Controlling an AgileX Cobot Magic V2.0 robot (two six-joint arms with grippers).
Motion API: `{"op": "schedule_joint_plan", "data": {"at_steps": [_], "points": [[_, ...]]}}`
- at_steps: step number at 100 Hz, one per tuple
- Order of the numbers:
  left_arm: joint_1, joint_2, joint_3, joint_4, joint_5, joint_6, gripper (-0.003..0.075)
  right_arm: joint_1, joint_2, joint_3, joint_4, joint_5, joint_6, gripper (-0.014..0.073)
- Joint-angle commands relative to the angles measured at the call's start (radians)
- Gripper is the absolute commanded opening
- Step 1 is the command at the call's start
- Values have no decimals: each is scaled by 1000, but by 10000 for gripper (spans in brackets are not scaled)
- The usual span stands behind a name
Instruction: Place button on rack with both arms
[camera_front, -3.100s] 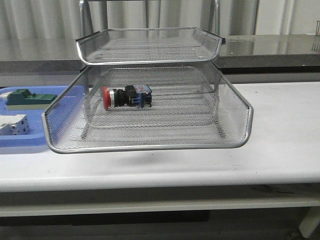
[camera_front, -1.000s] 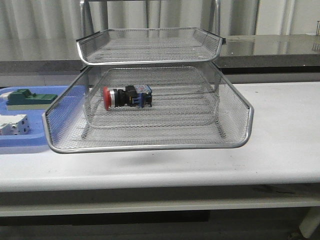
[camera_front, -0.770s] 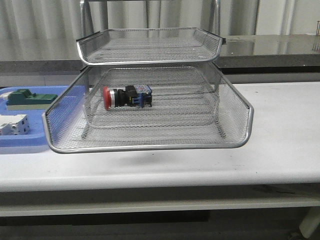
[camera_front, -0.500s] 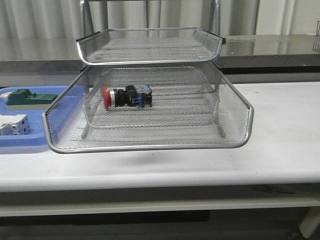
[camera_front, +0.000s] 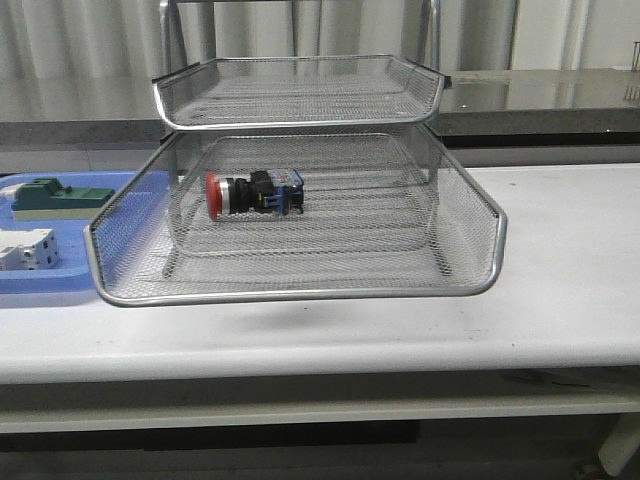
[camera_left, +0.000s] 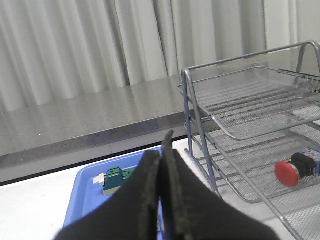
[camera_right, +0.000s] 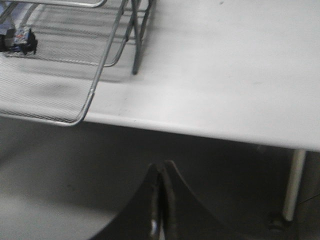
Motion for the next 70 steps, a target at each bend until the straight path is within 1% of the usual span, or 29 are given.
{"op": "schedule_joint_plan", "data": {"at_steps": [1,10,18,30,44,70], "points": [[3,7,-26,-11,-85,-9,-20,0,122,-24,102,-81,-50,-69],[3,7,-26,-11,-85,-9,-20,6,233,-24,188,-96,-139,-69],[3,7,-26,-11,-85,-9,-20,24,316,-24,238,-131,-204,-69],[3,7,-26,-11,-85,-9,-20,87,435,-24,257,-204,-230,-67],[3,7,-26,-11,-85,-9,-20,201,559,-24,257,-297,-230,-67],[3,7,-26,-11,-85,-9,-20,448,794,-24,256,-463,-230,-67]]}}
